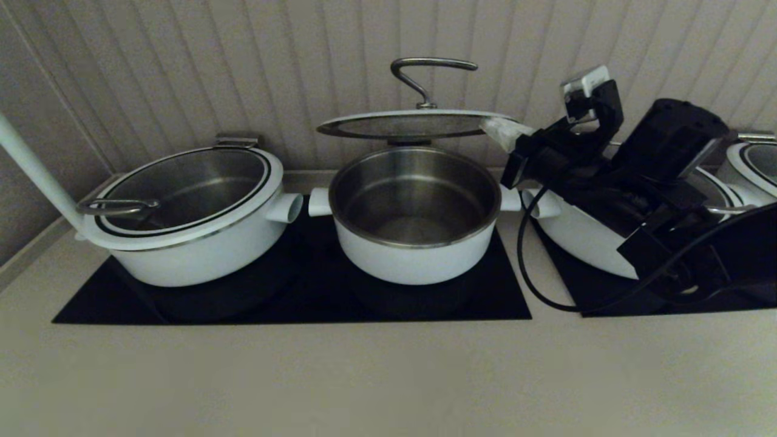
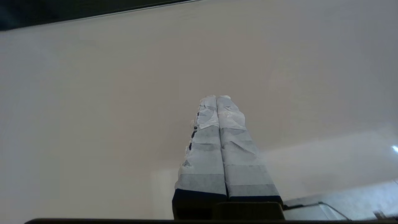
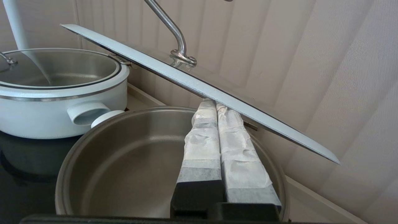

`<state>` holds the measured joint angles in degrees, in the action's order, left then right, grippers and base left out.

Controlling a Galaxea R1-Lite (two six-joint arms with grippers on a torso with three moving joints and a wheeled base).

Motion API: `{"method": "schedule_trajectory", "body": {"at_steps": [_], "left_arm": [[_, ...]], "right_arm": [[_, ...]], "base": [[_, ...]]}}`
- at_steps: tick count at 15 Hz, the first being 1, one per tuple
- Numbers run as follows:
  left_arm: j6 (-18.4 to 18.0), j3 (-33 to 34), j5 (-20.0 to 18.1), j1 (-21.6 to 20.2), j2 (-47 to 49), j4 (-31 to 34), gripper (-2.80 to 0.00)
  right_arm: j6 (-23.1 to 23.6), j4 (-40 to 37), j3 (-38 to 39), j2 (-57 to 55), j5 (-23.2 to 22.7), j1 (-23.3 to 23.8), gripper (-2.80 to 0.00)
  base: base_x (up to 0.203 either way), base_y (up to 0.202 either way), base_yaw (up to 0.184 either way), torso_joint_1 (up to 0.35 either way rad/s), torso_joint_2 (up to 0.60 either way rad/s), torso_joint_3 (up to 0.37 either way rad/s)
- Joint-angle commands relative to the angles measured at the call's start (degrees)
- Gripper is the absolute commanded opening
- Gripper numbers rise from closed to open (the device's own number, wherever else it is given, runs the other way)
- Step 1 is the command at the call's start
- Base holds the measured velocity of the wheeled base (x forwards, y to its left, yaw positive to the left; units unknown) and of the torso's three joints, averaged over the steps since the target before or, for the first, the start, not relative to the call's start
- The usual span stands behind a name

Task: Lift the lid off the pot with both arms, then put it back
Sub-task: Open the pot lid completely

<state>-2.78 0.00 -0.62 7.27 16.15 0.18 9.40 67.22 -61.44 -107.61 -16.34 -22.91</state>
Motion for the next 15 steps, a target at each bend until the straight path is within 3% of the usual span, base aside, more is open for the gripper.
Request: {"method": "schedule_trajectory", "body": {"at_steps": [1, 7, 12, 15], "left_arm": [[0.0, 0.0, 0.0, -1.1, 0.1, 0.0, -2.80], [0.1, 0.0, 0.0, -9.3, -3.4, 0.0, -2.80], [0.2, 0.0, 0.0, -8.8, -6.0, 0.0, -2.80], [0.4, 0.0, 0.0, -8.2, -14.5, 0.0, -2.80]], "right_arm": [[0.1, 0.4, 0.2, 0.1, -0.1, 0.0, -2.80], [0.0, 0.5, 0.3, -0.2, -0.1, 0.0, -2.80], [-0.2, 0.5, -0.1, -0.7, -0.2, 0.0, -2.80], [-0.2, 0.4, -0.2, -0.8, -0.2, 0.0, -2.80]], "base": [[0.000, 0.000, 0.000, 0.000, 0.00, 0.000], [0.000, 0.000, 0.000, 0.000, 0.00, 0.000], [0.000, 0.000, 0.000, 0.000, 0.00, 0.000], [0.000, 0.000, 0.000, 0.000, 0.00, 0.000]]}}
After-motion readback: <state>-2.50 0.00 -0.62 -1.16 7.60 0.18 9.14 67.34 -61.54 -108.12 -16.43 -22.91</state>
